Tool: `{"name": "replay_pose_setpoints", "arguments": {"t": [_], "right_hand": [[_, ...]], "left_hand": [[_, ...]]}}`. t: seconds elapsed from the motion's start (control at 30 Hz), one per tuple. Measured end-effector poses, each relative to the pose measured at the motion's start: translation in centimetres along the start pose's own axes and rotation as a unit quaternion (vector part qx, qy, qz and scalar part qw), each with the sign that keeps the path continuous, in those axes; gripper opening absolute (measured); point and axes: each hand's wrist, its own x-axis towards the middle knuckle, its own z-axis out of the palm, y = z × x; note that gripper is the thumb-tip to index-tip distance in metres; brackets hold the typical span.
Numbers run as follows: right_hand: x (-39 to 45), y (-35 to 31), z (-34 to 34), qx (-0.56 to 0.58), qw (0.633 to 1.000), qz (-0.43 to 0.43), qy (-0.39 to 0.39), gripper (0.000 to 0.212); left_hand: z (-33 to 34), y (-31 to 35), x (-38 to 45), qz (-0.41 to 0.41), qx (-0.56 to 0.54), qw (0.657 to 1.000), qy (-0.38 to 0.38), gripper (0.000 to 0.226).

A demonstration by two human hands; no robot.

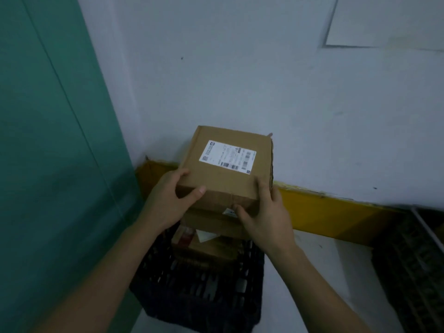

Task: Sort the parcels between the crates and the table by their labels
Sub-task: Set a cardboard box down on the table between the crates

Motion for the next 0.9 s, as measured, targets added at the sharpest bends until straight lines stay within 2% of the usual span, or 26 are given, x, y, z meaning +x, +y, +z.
{"name": "replay_pose_setpoints", "arguments": {"t": [0.23, 0.53, 0.7, 0.9], "right_hand": [[1.4, 0.9, 5.0, -0.058, 0.996, 0.032, -0.063, 0.106], [4.7, 1.5, 6.7, -0.083, 0.99, 0.056, -0.095, 0.102], [4.9, 2.0, 7.0, -0.131, 0.985, 0.05, -0.101, 0.1], [4.6, 1.5, 5.7, -0.222, 0.97, 0.018, -0.095, 0.101]], "left_hand": [[1.6, -5.6, 3.3, 0.002, 0.057, 0.995, -0.086, 0.088], [3.1, -7.6, 6.5, 0.023, 0.151, 0.98, -0.124, 0.091], [2.9, -7.4, 6.9, 0.054, 0.291, 0.948, -0.116, 0.095], [2.9, -5.4, 7.1, 0.084, 0.383, 0.912, -0.12, 0.098]]}}
